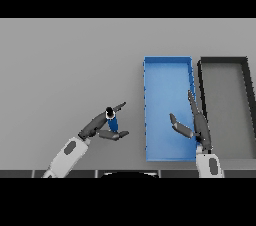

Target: Pick up the blue pipe and place it into the blue bin.

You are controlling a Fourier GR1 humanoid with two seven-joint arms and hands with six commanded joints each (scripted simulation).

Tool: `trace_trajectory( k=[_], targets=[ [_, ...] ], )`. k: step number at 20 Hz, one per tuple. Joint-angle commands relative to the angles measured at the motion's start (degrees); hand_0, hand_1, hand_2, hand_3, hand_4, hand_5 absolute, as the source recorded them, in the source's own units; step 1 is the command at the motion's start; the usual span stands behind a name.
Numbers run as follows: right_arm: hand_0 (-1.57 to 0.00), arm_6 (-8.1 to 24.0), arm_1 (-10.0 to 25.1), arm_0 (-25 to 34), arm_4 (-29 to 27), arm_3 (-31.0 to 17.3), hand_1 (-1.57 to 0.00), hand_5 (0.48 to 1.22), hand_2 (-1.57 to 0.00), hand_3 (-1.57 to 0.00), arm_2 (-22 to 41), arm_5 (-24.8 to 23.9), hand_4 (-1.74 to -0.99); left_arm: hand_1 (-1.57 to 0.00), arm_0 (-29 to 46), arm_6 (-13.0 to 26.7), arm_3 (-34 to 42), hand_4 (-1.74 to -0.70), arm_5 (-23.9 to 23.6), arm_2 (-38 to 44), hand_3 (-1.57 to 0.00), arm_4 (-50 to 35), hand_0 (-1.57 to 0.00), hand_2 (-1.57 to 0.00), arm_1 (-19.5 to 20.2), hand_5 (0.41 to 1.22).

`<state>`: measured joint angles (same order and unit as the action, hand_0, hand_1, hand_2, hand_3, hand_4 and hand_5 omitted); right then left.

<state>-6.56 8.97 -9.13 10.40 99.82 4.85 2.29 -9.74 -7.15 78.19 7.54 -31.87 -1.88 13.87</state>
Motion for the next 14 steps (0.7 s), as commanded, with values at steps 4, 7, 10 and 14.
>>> trace_trajectory(
  k=[4, 7, 10, 14],
  targets=[
    [0.00, 0.9, 0.3, 0.7, -0.8, 0.0, 0.00, 0.656, 0.00, 0.00, -0.4, 0.4, -1.220, -0.55, 1.0, -1.7, -1.0, -1.37, 0.1, 1.1, -0.74, -3.4, -0.36, -0.69, -3.5, 0.832],
    [0.00, 0.6, -0.3, 0.3, -0.5, -0.4, 0.00, 0.660, 0.00, 0.00, 0.0, 0.3, -1.227, -1.05, 1.1, -1.2, -1.0, -1.54, 0.9, 0.8, -1.12, -3.2, -0.95, -1.12, -3.7, 1.022],
    [0.00, 1.0, -0.4, 0.6, -1.1, -0.1, 0.00, 0.651, 0.00, 0.00, 0.0, 0.6, -1.224, -1.30, 1.3, -1.4, 0.5, -1.53, -0.5, -0.3, -1.33, -2.0, -1.25, -1.34, -4.0, 1.119],
    [0.00, 1.6, -0.3, 2.0, -1.2, -1.2, 0.00, 0.631, 0.00, 0.00, -0.4, 0.5, -1.217, -1.46, 1.5, -4.0, 2.4, -1.48, -1.6, -0.1, -1.47, 0.4, -1.44, -1.48, -5.6, 1.179]
  ],
)
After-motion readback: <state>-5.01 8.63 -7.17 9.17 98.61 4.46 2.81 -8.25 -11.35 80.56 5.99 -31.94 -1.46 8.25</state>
